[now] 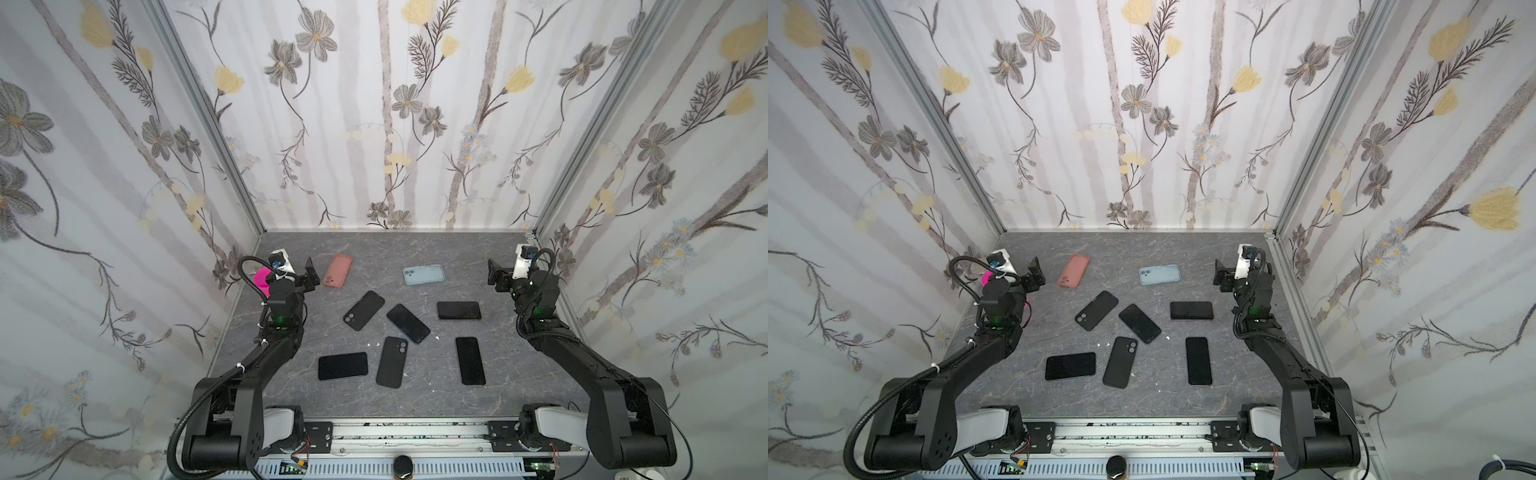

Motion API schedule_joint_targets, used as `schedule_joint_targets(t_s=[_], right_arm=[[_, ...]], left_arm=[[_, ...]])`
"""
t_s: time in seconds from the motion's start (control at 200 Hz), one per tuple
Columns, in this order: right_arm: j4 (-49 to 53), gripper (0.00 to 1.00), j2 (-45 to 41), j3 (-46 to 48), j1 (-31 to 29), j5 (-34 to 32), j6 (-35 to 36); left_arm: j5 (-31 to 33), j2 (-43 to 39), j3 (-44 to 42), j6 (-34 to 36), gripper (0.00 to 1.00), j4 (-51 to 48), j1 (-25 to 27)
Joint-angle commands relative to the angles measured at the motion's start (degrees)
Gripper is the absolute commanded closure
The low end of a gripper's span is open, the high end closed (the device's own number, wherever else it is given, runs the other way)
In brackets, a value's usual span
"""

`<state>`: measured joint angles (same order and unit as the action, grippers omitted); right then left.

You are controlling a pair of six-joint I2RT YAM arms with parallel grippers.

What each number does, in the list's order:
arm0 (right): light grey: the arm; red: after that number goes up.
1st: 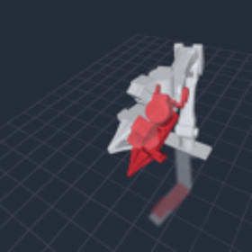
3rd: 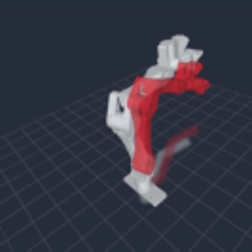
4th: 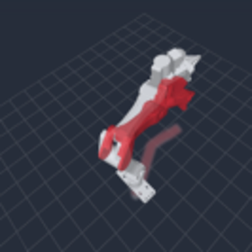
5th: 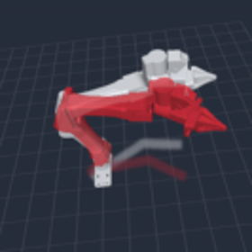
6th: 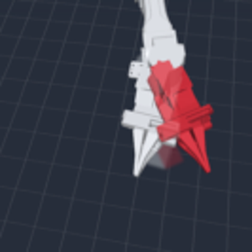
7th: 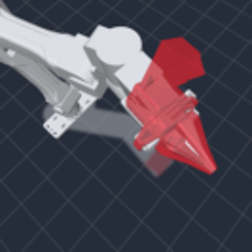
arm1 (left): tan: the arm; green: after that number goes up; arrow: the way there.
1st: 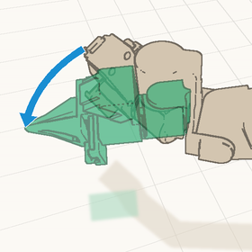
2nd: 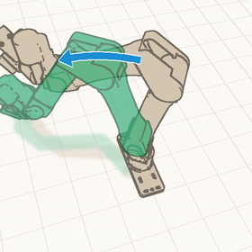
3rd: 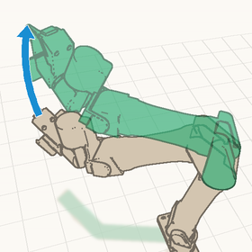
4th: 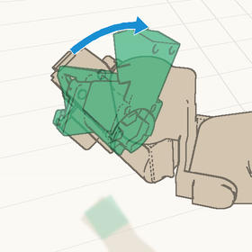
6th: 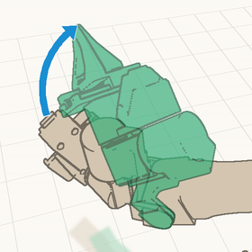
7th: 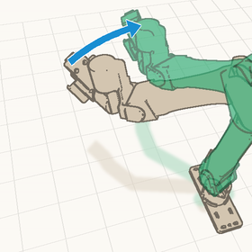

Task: Put the phone into the phone case
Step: 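Reach the right gripper over the blue-edged black phone while the left arm rises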

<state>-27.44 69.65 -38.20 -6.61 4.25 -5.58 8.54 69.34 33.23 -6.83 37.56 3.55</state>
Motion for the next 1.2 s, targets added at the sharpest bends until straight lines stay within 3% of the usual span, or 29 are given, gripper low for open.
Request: schedule_joint_targets(t_s=[0.0,0.225,0.415,0.724,0.909,1.199], right_arm=[[17.67,0.12,-2.58,-4.49,-5.14,-0.06,-1.47],[33.28,0.17,-4.33,-13.27,-17.18,-2.94,-6.86],[42.05,0.18,0.97,-19.48,-26.97,-3.61,-7.69],[51.17,0.15,20.57,-30.84,-37.38,-9.26,-2.73],[55.69,0.12,30.53,-34.88,-39.84,-10.32,-0.67],[57.45,0.11,35.32,-34.3,-39.81,-10.12,-0.1]], left_arm=[[-6.08,-3.43,6.06,-2.4,0.13,-18.38,2.23],[-16.51,-7.54,18.72,1.82,0.16,-41.52,7.95],[-19.08,-6.83,22.84,-3.95,0.24,-54.21,9.65],[-26.56,-0.89,19.78,-17.42,0.29,-56.9,9.9],[-26.95,0.38,17.78,-17.26,0.28,-58.91,10.16],[-27.5,1.9,17.02,-15.75,0.28,-60.85,10.29]])
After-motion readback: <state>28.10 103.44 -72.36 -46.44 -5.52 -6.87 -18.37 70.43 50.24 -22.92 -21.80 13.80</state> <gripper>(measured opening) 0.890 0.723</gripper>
